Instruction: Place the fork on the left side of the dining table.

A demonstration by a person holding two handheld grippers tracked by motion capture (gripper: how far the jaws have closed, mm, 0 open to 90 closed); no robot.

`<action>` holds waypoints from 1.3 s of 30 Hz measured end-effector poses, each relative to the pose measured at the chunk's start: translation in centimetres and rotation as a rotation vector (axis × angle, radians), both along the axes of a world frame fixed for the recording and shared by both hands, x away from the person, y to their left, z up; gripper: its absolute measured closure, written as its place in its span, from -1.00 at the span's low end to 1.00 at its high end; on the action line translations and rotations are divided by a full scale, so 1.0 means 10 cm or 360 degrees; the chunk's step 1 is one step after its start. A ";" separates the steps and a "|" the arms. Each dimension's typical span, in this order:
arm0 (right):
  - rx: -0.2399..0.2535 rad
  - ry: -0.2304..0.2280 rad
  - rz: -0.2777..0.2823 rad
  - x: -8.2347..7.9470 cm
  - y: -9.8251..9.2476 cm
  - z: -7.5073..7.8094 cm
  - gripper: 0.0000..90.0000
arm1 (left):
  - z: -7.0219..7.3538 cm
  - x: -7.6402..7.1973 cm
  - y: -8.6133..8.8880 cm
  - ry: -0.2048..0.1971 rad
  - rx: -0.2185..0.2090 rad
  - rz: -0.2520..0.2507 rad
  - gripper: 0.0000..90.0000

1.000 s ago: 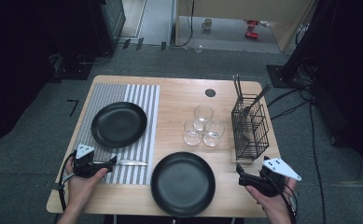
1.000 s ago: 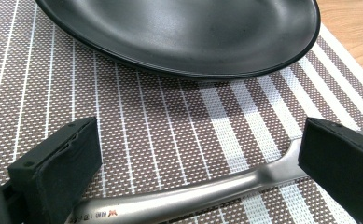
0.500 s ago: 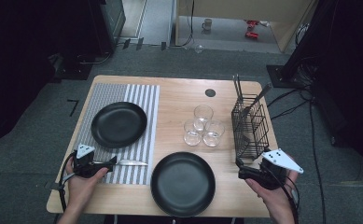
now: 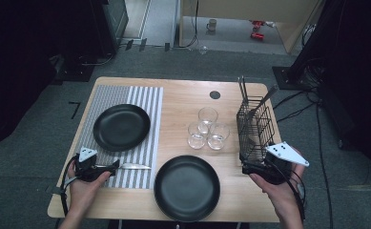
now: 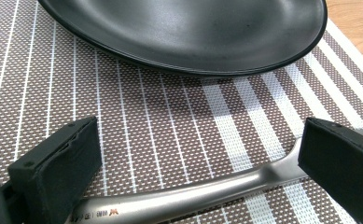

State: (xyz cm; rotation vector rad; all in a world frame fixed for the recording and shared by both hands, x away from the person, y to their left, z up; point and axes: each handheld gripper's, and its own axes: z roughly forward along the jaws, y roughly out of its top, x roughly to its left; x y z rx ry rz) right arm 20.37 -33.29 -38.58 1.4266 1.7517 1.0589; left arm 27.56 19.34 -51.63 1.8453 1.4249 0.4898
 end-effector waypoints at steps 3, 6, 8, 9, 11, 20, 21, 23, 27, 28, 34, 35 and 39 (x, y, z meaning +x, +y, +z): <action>-0.0007 -0.0005 0.0001 0.03 0.01 0.03 -1.00 | 0.00 0.00 0.00 -0.0002 0.0006 -0.0003 -1.00; -0.0009 0.0004 0.0008 0.06 0.03 0.06 -1.00 | 0.00 0.00 0.00 -0.0002 0.0008 -0.0007 -1.00; -0.0015 0.0004 0.0014 0.09 0.04 0.07 -1.00 | 0.00 0.00 0.00 -0.0003 0.0008 -0.0008 -1.00; -0.0012 0.0004 0.0016 0.10 0.05 0.08 -1.00 | 0.00 0.00 0.00 -0.0003 0.0009 -0.0008 -1.00; -0.0010 0.0005 0.0017 0.14 0.06 0.09 -1.00 | 0.00 0.00 0.00 -0.0004 0.0006 -0.0007 -1.00; -0.0016 0.0004 0.0021 0.30 0.10 0.10 -0.99 | 0.00 0.00 0.00 -0.0002 0.0005 -0.0012 -1.00; -0.0021 0.0003 0.0021 0.32 0.11 0.10 -0.98 | 0.00 0.00 0.00 -0.0002 0.0005 -0.0013 -1.00; -0.0024 0.0002 0.0013 0.36 0.11 0.10 -0.92 | 0.00 0.00 0.00 -0.0003 0.0004 -0.0014 -1.00; -0.0027 -0.0003 0.0003 0.44 0.12 0.08 -0.87 | 0.00 0.00 0.00 -0.0003 0.0002 -0.0015 -1.00; -0.0033 -0.0001 0.0001 0.46 0.12 0.07 -0.87 | 0.00 0.00 0.00 -0.0003 0.0001 -0.0016 -1.00; -0.0070 -0.0007 -0.0026 0.57 0.13 0.01 -0.72 | 0.00 0.00 0.00 -0.0002 -0.0002 -0.0018 -1.00; -0.0070 -0.0009 -0.0028 0.59 0.13 0.00 -0.70 | 0.00 0.00 0.00 -0.0002 -0.0003 -0.0018 -1.00; -0.0086 -0.0043 -0.0059 0.64 0.14 -0.01 -0.50 | 0.00 0.00 0.00 0.0001 -0.0002 -0.0025 -1.00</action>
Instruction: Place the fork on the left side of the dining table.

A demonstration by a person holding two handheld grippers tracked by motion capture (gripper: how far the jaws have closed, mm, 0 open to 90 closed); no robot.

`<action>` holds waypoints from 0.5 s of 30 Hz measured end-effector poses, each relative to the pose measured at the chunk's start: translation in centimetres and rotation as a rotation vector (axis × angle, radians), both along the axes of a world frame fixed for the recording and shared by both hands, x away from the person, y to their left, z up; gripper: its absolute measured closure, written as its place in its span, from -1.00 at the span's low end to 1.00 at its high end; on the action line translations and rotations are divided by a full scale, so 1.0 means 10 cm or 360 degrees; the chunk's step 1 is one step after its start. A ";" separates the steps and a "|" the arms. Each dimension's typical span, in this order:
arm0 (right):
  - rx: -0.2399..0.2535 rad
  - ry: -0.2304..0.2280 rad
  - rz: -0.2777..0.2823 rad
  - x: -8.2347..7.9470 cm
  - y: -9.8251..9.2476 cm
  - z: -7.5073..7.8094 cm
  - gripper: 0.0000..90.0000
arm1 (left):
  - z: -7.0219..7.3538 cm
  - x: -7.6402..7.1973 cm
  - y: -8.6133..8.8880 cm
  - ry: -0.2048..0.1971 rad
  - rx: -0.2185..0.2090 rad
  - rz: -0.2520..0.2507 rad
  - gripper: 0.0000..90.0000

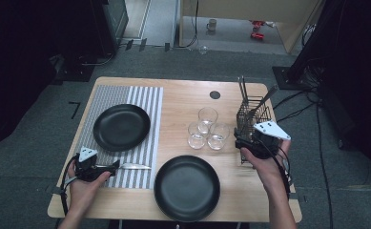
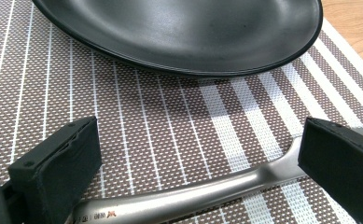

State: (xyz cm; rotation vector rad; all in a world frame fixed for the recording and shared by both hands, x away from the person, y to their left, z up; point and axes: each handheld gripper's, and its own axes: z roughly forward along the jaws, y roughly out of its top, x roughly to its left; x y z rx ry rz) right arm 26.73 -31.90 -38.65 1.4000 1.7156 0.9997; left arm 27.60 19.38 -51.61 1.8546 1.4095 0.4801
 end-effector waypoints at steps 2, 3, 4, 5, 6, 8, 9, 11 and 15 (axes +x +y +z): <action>0.0013 -0.0010 -0.0017 0.03 -0.01 0.00 -0.39 | 0.00 0.00 0.00 0.0000 -0.0001 -0.0002 -1.00; 0.0016 -0.0014 -0.0027 0.04 -0.01 0.00 -0.35 | 0.00 0.00 0.00 0.0001 -0.0002 -0.0002 -1.00; 0.0017 -0.0019 -0.0035 0.05 -0.01 0.00 -0.30 | 0.00 0.00 0.00 0.0002 -0.0002 -0.0002 -1.00; 0.0019 -0.0023 -0.0040 0.07 -0.01 0.00 -0.26 | 0.00 0.00 0.00 0.0002 -0.0003 -0.0003 -1.00; 0.0020 -0.0026 -0.0047 0.08 -0.01 0.00 -0.22 | 0.00 0.00 0.00 0.0003 -0.0003 -0.0004 -1.00; 0.0024 -0.0031 -0.0051 0.09 -0.01 0.01 -0.11 | 0.00 0.00 0.00 0.0003 -0.0003 -0.0004 -1.00; 0.0020 -0.0032 -0.0049 0.10 0.00 0.01 -0.07 | 0.00 0.00 0.00 0.0004 -0.0003 -0.0004 -1.00; 0.0005 -0.0039 -0.0054 0.12 0.01 0.01 0.01 | 0.00 0.00 0.00 0.0006 -0.0004 -0.0003 -1.00; -0.0022 -0.0043 -0.0086 0.16 0.04 0.02 0.19 | 0.00 0.01 0.00 0.0011 -0.0006 -0.0008 -1.00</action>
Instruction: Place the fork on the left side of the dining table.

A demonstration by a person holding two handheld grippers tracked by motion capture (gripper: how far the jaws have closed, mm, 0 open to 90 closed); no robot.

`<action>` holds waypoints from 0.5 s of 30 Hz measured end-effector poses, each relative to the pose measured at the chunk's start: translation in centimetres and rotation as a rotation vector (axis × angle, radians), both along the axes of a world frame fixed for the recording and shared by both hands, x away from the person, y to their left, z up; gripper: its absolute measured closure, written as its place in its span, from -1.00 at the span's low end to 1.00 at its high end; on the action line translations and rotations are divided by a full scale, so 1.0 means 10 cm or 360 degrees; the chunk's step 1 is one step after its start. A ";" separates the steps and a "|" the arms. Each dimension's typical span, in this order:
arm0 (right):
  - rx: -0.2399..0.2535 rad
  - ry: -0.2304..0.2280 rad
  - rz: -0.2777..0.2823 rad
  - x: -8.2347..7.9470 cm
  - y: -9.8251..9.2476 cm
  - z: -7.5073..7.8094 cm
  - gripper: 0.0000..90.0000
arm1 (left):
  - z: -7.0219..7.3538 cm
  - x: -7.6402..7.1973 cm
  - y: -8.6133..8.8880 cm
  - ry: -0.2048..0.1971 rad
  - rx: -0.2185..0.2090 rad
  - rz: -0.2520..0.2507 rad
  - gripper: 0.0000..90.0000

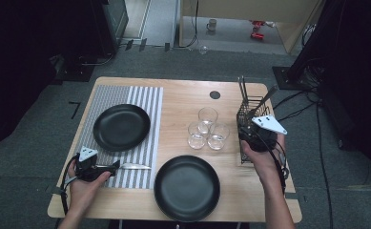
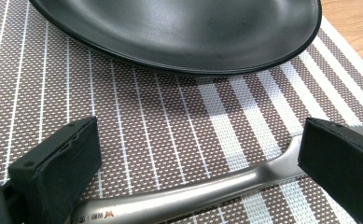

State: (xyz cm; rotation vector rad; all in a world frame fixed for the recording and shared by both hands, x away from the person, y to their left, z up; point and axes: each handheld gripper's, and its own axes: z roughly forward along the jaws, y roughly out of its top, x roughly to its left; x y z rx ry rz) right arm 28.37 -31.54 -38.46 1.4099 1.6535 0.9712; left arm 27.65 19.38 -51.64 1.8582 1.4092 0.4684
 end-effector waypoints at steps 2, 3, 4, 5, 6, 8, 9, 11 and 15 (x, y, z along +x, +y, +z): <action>-0.0004 -0.0005 -0.0010 0.02 0.00 0.00 0.25 | 0.00 0.00 0.00 0.0001 -0.0002 0.0000 -1.00; -0.0008 -0.0008 -0.0017 0.03 0.00 0.01 0.28 | 0.00 0.00 0.00 0.0000 -0.0003 -0.0001 -1.00; -0.0003 -0.0006 -0.0019 0.04 0.01 0.01 0.31 | 0.00 0.00 0.00 0.0001 -0.0003 -0.0001 -1.00; -0.0004 -0.0007 -0.0021 0.06 0.01 0.01 0.33 | 0.00 0.00 0.00 0.0002 -0.0001 -0.0002 -1.00; -0.0008 -0.0004 -0.0023 0.07 0.01 0.01 0.35 | 0.00 0.00 0.00 0.0000 -0.0002 -0.0001 -1.00; -0.0004 0.0004 -0.0020 0.09 0.02 0.01 0.41 | 0.00 0.00 0.00 0.0002 -0.0002 -0.0002 -1.00; -0.0002 0.0009 -0.0017 0.10 0.02 0.01 0.43 | 0.00 0.00 0.00 0.0003 -0.0001 -0.0002 -1.00; -0.0003 0.0021 -0.0021 0.12 0.02 0.01 0.47 | 0.00 0.00 0.00 0.0003 -0.0001 -0.0003 -1.00; 0.0002 0.0031 -0.0020 0.15 0.03 -0.01 0.64 | 0.00 0.00 0.00 0.0003 -0.0003 -0.0002 -1.00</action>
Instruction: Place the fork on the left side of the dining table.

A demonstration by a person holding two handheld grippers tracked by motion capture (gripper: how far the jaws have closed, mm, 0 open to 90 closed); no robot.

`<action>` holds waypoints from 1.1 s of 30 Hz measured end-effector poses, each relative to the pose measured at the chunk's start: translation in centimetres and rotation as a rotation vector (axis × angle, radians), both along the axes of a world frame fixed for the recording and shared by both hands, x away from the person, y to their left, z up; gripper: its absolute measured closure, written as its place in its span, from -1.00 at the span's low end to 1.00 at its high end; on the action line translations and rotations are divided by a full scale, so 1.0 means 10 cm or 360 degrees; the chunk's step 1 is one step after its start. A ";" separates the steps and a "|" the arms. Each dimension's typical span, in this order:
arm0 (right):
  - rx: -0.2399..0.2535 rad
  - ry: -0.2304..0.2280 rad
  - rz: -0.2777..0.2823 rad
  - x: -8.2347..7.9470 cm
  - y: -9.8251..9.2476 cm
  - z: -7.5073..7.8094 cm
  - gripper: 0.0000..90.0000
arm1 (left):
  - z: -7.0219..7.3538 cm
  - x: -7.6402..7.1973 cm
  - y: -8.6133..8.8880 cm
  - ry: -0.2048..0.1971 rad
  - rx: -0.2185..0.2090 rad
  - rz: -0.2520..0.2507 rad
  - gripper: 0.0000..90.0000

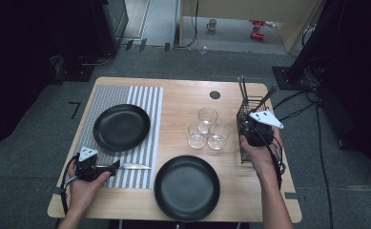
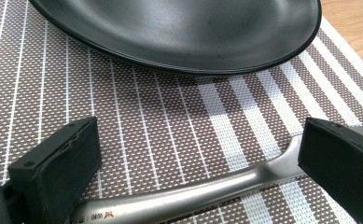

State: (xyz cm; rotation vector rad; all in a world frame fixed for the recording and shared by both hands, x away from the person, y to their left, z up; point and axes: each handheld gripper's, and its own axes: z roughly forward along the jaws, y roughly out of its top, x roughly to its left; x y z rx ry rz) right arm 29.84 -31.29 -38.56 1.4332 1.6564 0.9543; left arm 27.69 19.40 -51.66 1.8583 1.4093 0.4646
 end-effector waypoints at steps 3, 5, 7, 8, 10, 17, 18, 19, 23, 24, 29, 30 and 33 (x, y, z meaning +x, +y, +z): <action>-0.0009 -0.0020 -0.0019 0.01 0.00 0.00 0.74 | 0.00 0.00 0.00 0.0003 0.0001 0.0000 -1.00; -0.0029 -0.0030 -0.0029 0.02 0.00 -0.01 0.80 | 0.00 0.00 0.00 0.0004 0.0003 0.0000 -1.00; -0.0052 -0.0038 -0.0043 0.01 0.01 -0.01 0.83 | 0.00 0.00 0.00 0.0006 0.0008 0.0000 -1.00; -0.0072 -0.0048 -0.0055 0.01 0.01 0.00 0.85 | 0.00 0.00 0.00 0.0007 0.0008 0.0000 -1.00; -0.0093 -0.0073 -0.0077 -0.01 0.00 0.00 0.88 | 0.00 0.00 0.00 0.0007 0.0006 0.0002 -1.00; -0.0123 -0.0152 -0.0167 -0.11 -0.09 0.02 0.95 | 0.00 0.01 0.00 0.0007 0.0010 0.0004 -1.00; -0.0109 -0.0159 -0.0168 -0.12 -0.11 0.03 0.95 | 0.00 0.00 0.00 0.0007 0.0010 0.0005 -1.00; -0.0084 -0.0165 -0.0161 -0.14 -0.13 0.04 0.95 | 0.00 0.00 0.00 0.0007 0.0010 0.0005 -1.00; -0.0031 -0.0177 -0.0149 -0.20 -0.18 0.07 0.95 | 0.00 0.00 -0.01 0.0008 0.0012 0.0005 -1.00; -0.0017 -0.0175 -0.0139 -0.22 -0.19 0.07 0.95 | 0.00 0.00 -0.01 0.0009 0.0012 0.0005 -1.00; 0.0044 -0.0174 -0.0120 -0.33 -0.21 0.07 0.95 | 0.00 0.01 -0.01 0.0008 0.0011 0.0007 -1.00; 0.0050 -0.0173 -0.0117 -0.35 -0.21 0.08 0.95 | 0.00 0.01 -0.01 0.0009 0.0011 0.0007 -1.00; 0.0063 -0.0171 -0.0099 -0.42 -0.20 0.10 0.95 | 0.00 0.01 -0.01 0.0009 0.0011 0.0008 -1.00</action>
